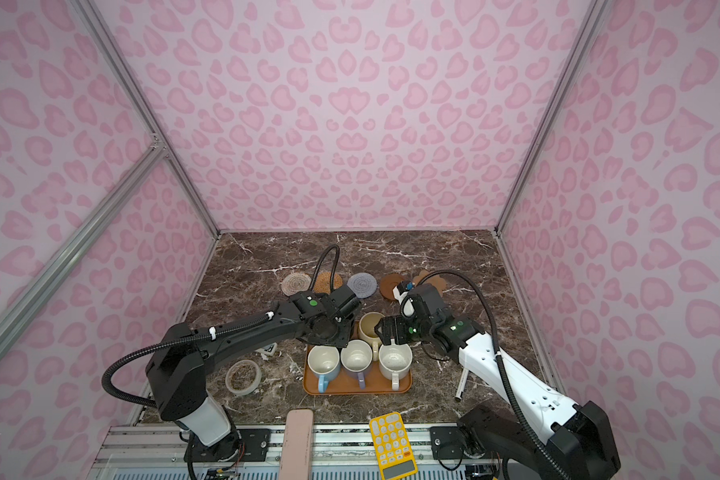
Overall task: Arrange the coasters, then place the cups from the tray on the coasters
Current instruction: 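Lower the left gripper over the black mug while the right gripper nears the tray, then grasp the black mug with the left gripper and lift it off the tray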
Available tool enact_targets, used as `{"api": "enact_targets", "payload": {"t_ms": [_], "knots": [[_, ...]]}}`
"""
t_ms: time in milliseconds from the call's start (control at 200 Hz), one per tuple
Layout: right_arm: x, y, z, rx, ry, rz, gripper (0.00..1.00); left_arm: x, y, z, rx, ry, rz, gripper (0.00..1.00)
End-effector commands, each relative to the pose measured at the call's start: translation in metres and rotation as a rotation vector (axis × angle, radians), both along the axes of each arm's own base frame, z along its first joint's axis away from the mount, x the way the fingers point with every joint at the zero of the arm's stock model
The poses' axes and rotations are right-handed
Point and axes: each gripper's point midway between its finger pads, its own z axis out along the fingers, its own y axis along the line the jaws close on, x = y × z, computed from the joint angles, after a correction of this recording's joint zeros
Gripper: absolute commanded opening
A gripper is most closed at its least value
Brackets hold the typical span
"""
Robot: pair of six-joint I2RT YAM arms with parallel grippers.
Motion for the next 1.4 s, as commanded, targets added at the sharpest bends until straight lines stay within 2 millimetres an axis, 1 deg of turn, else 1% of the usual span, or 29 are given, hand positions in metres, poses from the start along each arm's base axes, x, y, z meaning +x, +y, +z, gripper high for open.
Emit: {"api": "enact_targets", "payload": {"t_ms": [0, 260, 325, 500, 650, 665, 690, 775, 835, 1005, 1055, 1105, 1225, 1340, 1370, 1395], "knots": [[0.002, 0.004, 0.002, 0.016, -0.007, 0.005, 0.99, 0.004, 0.005, 0.000, 0.036, -0.015, 0.011, 0.46], [0.002, 0.005, 0.001, 0.016, -0.003, 0.000, 0.99, 0.005, 0.008, -0.006, 0.065, -0.011, 0.015, 0.44], [0.002, 0.005, 0.001, 0.016, -0.002, -0.003, 0.99, 0.006, 0.008, -0.007, 0.067, -0.016, 0.020, 0.41], [0.003, 0.007, 0.001, 0.023, -0.004, -0.004, 0.99, 0.010, 0.005, -0.006, 0.061, -0.028, 0.022, 0.38], [0.003, 0.010, 0.001, 0.023, -0.003, 0.001, 0.99, 0.012, 0.004, -0.008, 0.068, -0.032, 0.020, 0.37], [0.003, 0.011, 0.002, 0.024, -0.004, 0.002, 0.99, 0.012, 0.004, -0.008, 0.068, -0.032, 0.021, 0.34], [0.003, 0.011, 0.001, 0.022, -0.004, 0.001, 0.99, 0.012, 0.004, -0.008, 0.066, -0.034, 0.022, 0.33], [0.002, 0.012, 0.002, 0.021, -0.006, 0.003, 0.99, 0.012, 0.004, -0.009, 0.067, -0.033, 0.021, 0.32], [0.002, 0.013, 0.001, 0.021, -0.005, 0.004, 0.99, 0.013, 0.005, -0.010, 0.075, -0.036, 0.023, 0.29], [0.002, 0.015, 0.000, 0.018, -0.004, 0.005, 0.99, 0.014, 0.009, -0.011, 0.095, -0.044, 0.023, 0.28], [0.001, 0.015, 0.000, 0.017, -0.003, 0.006, 0.99, 0.014, 0.010, -0.011, 0.098, -0.046, 0.024, 0.26], [0.001, 0.016, 0.000, 0.014, -0.006, 0.007, 0.99, 0.014, 0.010, -0.010, 0.098, -0.049, 0.024, 0.21], [0.001, 0.018, 0.000, 0.017, -0.010, 0.009, 0.99, 0.016, 0.010, -0.007, 0.094, -0.060, 0.028, 0.18], [0.002, 0.019, 0.001, 0.020, -0.012, 0.011, 0.99, 0.017, 0.011, -0.005, 0.095, -0.069, 0.030, 0.04], [0.002, 0.020, 0.001, 0.020, -0.012, 0.011, 0.99, 0.017, 0.011, -0.004, 0.096, -0.072, 0.032, 0.02], [0.002, 0.020, 0.002, 0.021, -0.014, 0.012, 0.99, 0.017, 0.011, -0.004, 0.097, -0.073, 0.032, 0.02]]}}
